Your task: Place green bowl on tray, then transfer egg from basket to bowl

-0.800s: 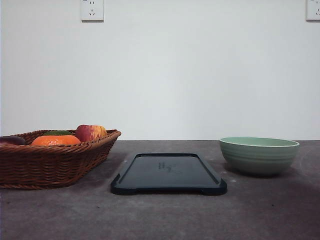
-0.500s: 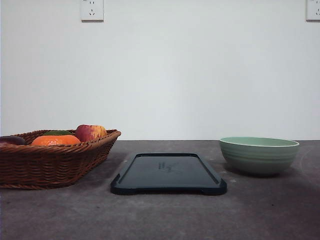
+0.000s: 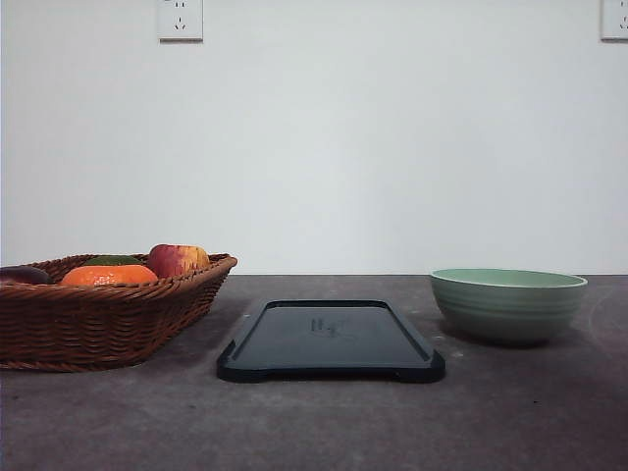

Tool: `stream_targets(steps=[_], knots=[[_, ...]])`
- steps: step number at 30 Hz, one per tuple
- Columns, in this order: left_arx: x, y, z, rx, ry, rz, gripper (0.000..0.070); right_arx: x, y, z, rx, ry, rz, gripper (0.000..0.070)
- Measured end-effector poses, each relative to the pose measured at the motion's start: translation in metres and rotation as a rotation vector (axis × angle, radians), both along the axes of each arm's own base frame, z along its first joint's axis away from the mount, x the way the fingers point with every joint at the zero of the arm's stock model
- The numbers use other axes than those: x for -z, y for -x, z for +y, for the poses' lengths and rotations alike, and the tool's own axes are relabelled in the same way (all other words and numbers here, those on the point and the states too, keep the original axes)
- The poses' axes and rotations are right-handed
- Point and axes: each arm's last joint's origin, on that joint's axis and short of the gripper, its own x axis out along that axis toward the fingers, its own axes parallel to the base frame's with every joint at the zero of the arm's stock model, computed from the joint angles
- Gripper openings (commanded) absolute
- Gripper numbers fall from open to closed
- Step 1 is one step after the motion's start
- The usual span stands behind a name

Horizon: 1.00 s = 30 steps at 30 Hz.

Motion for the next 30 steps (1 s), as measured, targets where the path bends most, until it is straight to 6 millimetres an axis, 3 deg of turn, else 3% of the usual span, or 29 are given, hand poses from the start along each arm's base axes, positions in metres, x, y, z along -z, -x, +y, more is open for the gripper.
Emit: stream_targets(steps=[8, 18, 24, 30], knots=[[-0.064, 0.005, 0.000, -0.021, -0.076, 0.078, 0.0000, -0.053, 0.000, 0.000, 0.003, 0.041, 0.065, 0.0006], [-0.119, -0.025, -0.002, 0.086, -0.148, 0.296, 0.0000, -0.110, -0.029, 0.003, -0.082, 0.155, 0.270, 0.0006], [-0.132, -0.057, -0.004, 0.211, -0.167, 0.492, 0.0000, -0.120, -0.058, 0.005, -0.144, 0.199, 0.485, 0.0006], [-0.134, -0.083, -0.005, 0.270, -0.170, 0.702, 0.0000, -0.112, -0.087, 0.008, -0.222, 0.197, 0.709, 0.0006]])
